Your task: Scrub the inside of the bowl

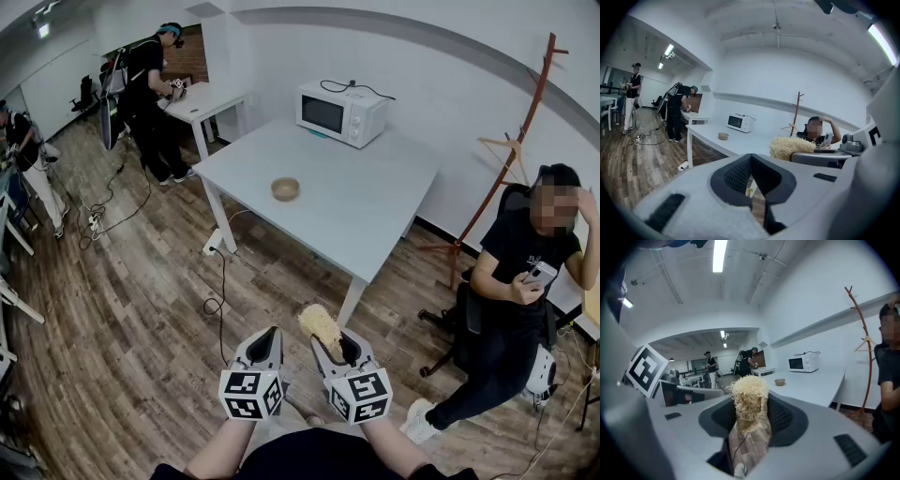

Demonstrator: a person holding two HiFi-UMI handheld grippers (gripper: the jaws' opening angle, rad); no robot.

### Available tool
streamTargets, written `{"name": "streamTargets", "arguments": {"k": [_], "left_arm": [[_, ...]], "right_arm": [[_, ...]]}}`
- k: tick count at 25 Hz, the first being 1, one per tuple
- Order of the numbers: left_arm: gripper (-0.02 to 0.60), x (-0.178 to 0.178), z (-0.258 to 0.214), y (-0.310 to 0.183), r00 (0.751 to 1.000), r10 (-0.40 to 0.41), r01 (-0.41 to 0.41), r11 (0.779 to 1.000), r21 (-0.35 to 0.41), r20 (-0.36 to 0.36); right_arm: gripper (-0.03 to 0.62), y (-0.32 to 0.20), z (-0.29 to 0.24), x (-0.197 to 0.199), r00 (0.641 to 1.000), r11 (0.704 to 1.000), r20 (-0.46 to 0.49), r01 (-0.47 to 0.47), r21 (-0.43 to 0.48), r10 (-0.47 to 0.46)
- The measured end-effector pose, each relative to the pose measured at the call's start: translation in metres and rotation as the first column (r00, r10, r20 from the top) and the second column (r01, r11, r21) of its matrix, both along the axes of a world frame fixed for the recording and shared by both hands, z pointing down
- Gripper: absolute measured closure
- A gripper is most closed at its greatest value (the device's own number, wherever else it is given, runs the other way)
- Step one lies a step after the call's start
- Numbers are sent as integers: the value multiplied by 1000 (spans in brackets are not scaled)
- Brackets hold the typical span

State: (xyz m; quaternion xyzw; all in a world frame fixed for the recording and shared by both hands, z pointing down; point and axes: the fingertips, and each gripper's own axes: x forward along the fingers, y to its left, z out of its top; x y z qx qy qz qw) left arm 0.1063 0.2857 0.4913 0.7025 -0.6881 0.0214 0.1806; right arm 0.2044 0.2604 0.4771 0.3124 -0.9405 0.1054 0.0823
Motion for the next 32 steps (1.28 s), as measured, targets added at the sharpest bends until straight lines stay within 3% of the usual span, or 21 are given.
{"name": "streamTargets", "arguments": {"k": [18, 32], "left_arm": [[563, 10, 4, -1, 999, 5, -5, 1000, 1, -33], [563, -44, 13, -36, 999, -10, 10, 1000, -4, -47]], "right_arm": [[416, 5, 8, 6, 1000, 999, -1, 26, -28, -26], [416, -37, 9, -46, 999, 998, -2, 38, -40, -38]]}}
